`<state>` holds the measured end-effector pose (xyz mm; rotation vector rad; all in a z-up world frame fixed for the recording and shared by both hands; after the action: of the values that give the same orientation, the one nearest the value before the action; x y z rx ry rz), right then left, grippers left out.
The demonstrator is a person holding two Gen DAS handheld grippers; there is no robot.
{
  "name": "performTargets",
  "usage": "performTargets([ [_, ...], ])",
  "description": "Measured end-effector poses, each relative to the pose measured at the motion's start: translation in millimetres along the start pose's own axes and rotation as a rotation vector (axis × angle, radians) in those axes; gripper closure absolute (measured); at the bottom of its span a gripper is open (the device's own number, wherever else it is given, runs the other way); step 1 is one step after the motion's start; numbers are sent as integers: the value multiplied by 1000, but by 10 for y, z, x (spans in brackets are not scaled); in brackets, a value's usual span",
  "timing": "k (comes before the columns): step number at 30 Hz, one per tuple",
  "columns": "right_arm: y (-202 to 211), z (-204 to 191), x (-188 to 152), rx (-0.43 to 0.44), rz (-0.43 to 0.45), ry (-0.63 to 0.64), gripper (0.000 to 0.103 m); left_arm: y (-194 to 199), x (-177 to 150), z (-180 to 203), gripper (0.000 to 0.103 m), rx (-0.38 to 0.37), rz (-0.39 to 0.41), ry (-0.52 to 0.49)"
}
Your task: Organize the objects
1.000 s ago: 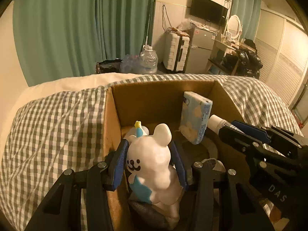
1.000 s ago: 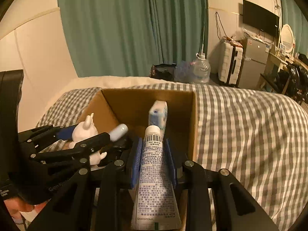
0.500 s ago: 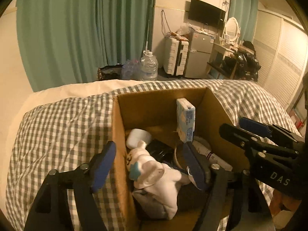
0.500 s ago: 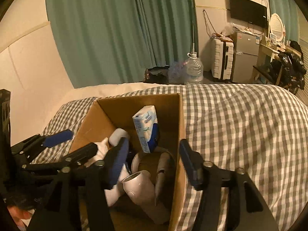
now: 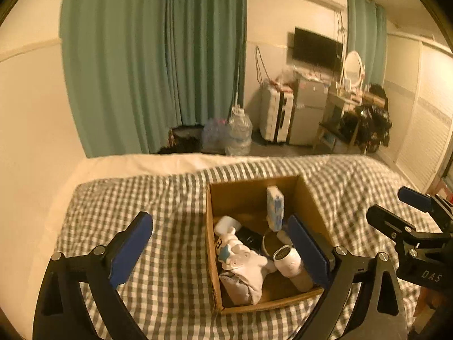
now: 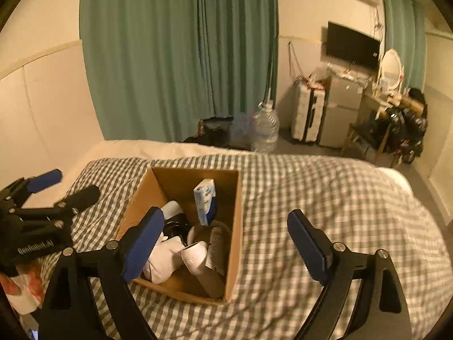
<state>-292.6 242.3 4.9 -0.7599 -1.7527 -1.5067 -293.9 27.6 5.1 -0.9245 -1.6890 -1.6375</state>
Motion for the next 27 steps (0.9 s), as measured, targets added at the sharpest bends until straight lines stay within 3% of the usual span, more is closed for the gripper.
performTargets([
  [7,686,-63,143,-51,96,9,4,686,191,-93,1,31,111,9],
  [11,938,-106,41,-49,124,-16,2,1052,96,-177,0,33,150,38],
  [20,1036,-5,-518,36,148,-124,2,1102,-521,-270,0,34,133,124],
  [27,829,-45,-844,-51,150,-12,2,1050,-983,-106,0,89,166,85],
])
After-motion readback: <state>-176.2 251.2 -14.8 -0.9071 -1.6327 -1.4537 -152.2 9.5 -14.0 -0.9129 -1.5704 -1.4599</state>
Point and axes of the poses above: each gripper's, at about its wrist camera, not at the fingertips, and y roughly against the way its jaws point, z to its right, x to its top, the point moved 9 cm from there along -y, roughly the way its jaws point, and after that the axes turned 7 degrees about x, right-handed, at the moved point
